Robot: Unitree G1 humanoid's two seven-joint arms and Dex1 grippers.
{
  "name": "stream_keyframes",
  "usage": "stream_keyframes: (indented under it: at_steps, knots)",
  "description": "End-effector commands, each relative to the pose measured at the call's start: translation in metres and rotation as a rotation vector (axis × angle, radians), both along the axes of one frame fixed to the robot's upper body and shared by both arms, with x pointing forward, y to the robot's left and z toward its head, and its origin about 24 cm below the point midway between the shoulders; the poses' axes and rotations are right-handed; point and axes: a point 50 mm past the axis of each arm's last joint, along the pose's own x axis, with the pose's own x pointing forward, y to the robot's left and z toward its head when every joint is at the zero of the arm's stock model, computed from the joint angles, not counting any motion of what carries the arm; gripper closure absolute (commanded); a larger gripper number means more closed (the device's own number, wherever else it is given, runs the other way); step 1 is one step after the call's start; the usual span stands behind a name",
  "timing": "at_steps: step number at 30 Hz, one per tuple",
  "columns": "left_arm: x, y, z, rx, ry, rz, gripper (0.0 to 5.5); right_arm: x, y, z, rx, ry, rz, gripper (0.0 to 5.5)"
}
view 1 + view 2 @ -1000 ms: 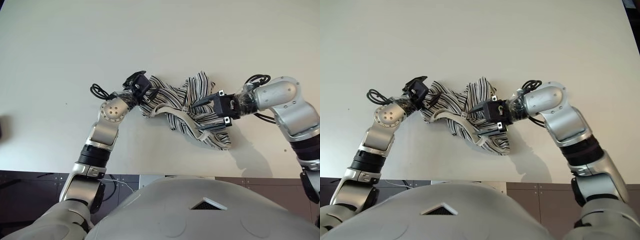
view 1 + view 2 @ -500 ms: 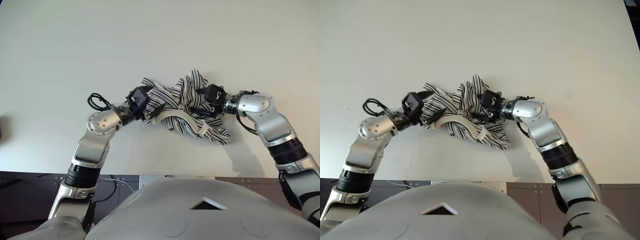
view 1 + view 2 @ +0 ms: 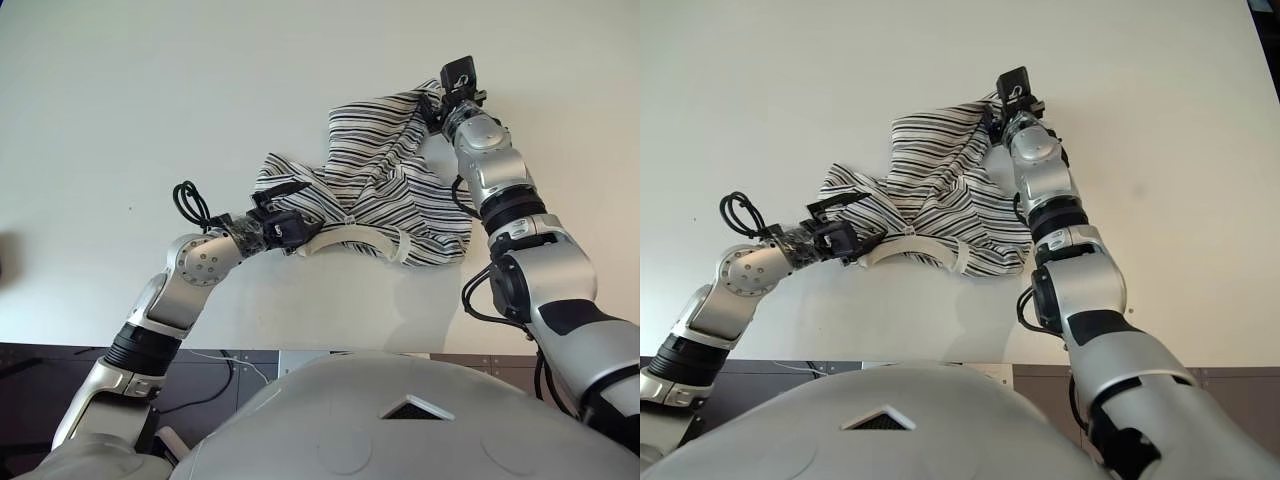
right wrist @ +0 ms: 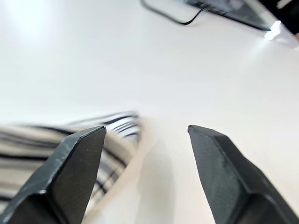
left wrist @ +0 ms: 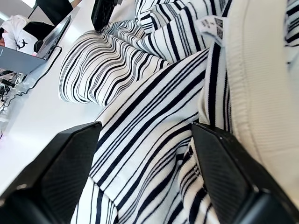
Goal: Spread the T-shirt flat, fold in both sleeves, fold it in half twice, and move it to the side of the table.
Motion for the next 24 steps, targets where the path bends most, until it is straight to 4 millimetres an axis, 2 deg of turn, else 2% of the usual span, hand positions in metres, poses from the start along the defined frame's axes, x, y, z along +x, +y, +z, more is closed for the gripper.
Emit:
stream_keyframes:
  at_steps: [1,3,5,7,8,11,16,18,20,23,24]
  knots:
    - [0.011,0.011,0.012,-0.159,0.045,0.205,1.96,-0.049,0.026,0.040,0.097,-0.174,0.468,2.25]
    - [0.023,0.010,0.018,-0.183,0.008,0.245,1.96,-0.092,0.036,0.008,-0.055,-0.025,0.733,2.25]
    - [0.029,0.008,0.010,-0.060,-0.034,0.200,1.96,-0.113,0.031,-0.031,-0.213,0.164,0.846,2.25]
    - [0.021,0.002,-0.004,0.124,-0.077,0.056,1.96,-0.106,0.019,-0.049,-0.301,0.267,0.766,2.25]
    - [0.015,-0.002,-0.009,0.222,-0.115,-0.040,1.96,-0.096,0.013,-0.050,-0.327,0.283,0.704,2.25]
    - [0.012,-0.007,-0.013,0.406,-0.242,-0.247,1.96,-0.080,-0.004,-0.050,-0.366,0.305,0.584,2.25]
    - [0.019,-0.011,-0.016,0.452,-0.349,-0.298,1.96,-0.057,-0.021,-0.050,-0.433,0.303,0.473,2.25]
    - [0.021,-0.014,-0.013,0.375,-0.372,-0.227,1.96,-0.042,-0.022,-0.044,-0.423,0.263,0.365,2.25]
    - [0.024,-0.012,-0.004,0.191,-0.353,0.006,1.96,-0.025,-0.018,-0.035,-0.354,0.184,0.220,2.25]
    - [0.016,0.000,-0.009,0.108,-0.262,0.155,1.96,-0.009,-0.002,-0.006,-0.192,-0.034,0.149,2.25]
    - [0.017,0.000,-0.005,0.070,-0.248,0.189,1.96,-0.007,0.001,0.011,-0.183,-0.146,0.164,2.25]
